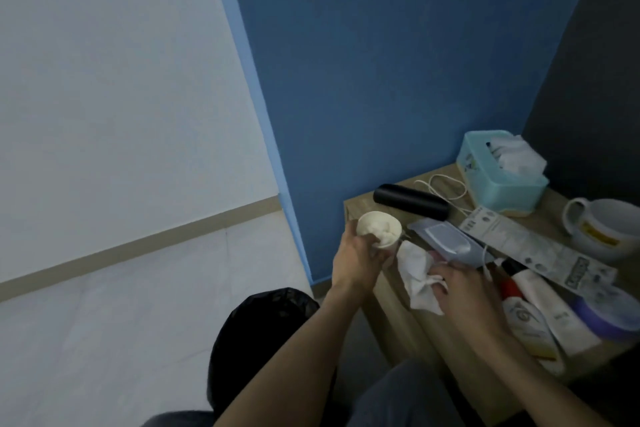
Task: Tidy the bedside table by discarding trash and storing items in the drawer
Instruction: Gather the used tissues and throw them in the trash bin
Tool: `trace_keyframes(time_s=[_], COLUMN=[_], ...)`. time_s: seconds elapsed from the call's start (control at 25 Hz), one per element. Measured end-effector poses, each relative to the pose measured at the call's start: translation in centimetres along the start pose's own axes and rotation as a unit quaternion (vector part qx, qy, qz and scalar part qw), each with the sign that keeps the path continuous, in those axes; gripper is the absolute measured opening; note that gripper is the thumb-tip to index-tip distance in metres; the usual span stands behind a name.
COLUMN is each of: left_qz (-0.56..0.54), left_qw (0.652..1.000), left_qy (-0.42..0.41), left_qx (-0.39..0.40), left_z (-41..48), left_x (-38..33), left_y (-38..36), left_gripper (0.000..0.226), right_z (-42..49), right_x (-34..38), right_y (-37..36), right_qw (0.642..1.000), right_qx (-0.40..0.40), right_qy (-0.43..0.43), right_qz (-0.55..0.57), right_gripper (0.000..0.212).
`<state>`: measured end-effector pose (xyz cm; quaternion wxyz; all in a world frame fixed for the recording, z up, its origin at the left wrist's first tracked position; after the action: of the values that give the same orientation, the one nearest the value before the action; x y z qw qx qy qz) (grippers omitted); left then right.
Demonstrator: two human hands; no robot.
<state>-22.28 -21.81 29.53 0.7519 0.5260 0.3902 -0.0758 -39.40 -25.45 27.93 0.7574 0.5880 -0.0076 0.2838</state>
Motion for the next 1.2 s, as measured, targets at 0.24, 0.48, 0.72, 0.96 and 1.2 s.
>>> trace_keyframes(time_s=[0.24, 0.48, 0.72, 0.96, 1.2], left_qz=[-0.027, 0.061, 0.087, 0.082, 0.110], left_qw=[0.986, 0.960, 0.939, 0.930, 0.932], left_qy=[0.131, 0.268, 0.333, 0.351, 0.332], left_qx=[-0.101, -0.060, -0.002, 0.067, 0.094], left_z=[-4.1, -9.6, -11.6, -12.0, -11.4], left_x=[9.9, 22.5, 30.6, 34.0, 32.8], left_y=[9.1, 9.8, 5.7, 2.1, 1.8], left_gripper=[0.049, 0.042, 0.042, 0.051, 0.055], right_z=[0.3, -3.8, -6.2, -7.8, -8.1], right_x=[12.1, 19.6, 20.9, 19.8, 18.6], right_y=[-3.2, -16.2, -25.8, -29.4, -28.4], right_qw=[0.987, 0.960, 0.939, 0.904, 0.893], right_qx=[0.032, 0.211, 0.307, 0.409, 0.440], right_qy=[0.059, 0.114, 0.097, 0.083, 0.064], right_qz=[0.145, 0.144, 0.116, 0.098, 0.069], right_gripper=[0.010, 0.015, 0.049, 0.027, 0.047])
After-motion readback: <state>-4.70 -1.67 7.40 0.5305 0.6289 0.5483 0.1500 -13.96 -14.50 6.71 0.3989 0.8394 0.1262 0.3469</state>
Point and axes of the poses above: each hand's wrist, its own z-axis towards the middle knuckle, its own y-axis out of the back of the hand, x = y × z, the point moved 7 cm from there along z, towards the middle knuckle, and after that the axes turned 11 degrees about -x, right-handed, at the moved point
